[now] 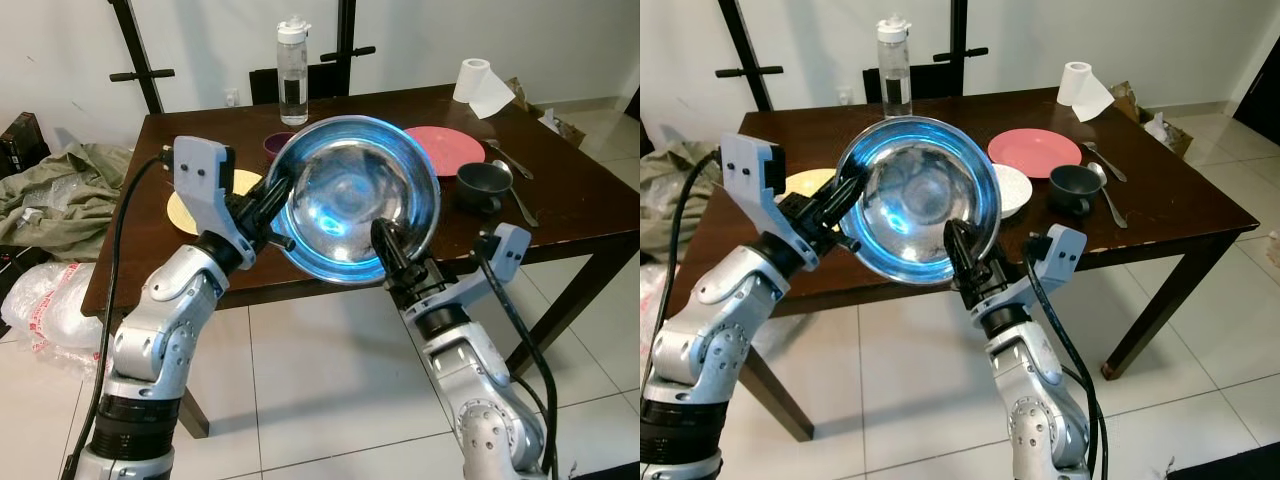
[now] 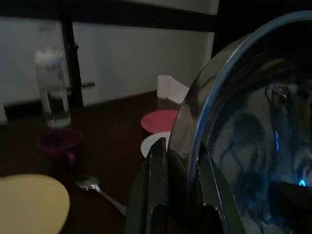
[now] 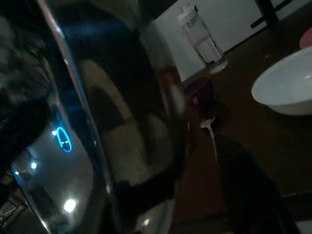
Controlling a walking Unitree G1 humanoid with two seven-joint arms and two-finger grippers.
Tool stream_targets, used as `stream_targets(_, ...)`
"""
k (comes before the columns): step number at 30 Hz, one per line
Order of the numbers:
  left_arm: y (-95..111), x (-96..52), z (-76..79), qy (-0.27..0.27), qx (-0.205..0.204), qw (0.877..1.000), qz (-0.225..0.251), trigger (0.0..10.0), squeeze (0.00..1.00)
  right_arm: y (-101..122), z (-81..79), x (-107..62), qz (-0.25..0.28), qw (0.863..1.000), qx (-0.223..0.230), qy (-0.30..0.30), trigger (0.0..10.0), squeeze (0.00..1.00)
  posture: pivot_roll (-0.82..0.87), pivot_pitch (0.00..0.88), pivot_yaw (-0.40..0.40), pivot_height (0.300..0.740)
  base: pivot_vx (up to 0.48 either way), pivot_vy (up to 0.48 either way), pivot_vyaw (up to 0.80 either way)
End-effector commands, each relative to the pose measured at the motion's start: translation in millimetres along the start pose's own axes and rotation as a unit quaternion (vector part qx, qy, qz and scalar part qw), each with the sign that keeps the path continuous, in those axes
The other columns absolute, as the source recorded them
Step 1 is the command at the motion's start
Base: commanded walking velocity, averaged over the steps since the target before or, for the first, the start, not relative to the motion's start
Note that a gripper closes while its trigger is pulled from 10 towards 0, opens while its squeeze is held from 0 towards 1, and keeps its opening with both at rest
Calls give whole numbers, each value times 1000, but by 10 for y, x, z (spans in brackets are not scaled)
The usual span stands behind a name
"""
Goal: Setting the table
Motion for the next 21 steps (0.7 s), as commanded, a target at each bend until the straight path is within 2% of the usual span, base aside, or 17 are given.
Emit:
stream_targets(1,-40,-16,314,-71,15,997,0,10000,0,-38,27,-8,-5,1000,3,-8,0,0,12,125,98,740,0,0,0)
stream_targets(6,-41,-33,360,-79,32,996,9,10000,0,-46,27,-19,-4,1000,6,-9,0,0,11,127,98,740,0,0,0)
stream_targets(10,-89,-50,411,-91,56,994,-2,10000,0,-43,36,-35,-2,1000,8,-10,0,0,11,126,97,740,0,0,0)
stream_targets(17,-127,-47,372,-78,85,993,-10,10000,0,-21,61,-53,4,1000,10,-14,0,0,9,124,95,740,0,0,0)
stream_targets(21,-90,-19,284,-49,91,995,1,10000,0,-21,62,-54,3,1000,11,-13,0,0,9,123,94,740,0,0,0)
Point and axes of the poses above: a point about 5 cm out from each wrist's last joint towards the gripper, its own x axis pointing out of the wrist towards the gripper, its own y axis along the axis of the wrist's last joint, z = x × y, the point moved 6 cm from there along x, pointing out of the wrist towards the gripper, and after that the axes turned 1 degree about x, right-handed, at the moved point
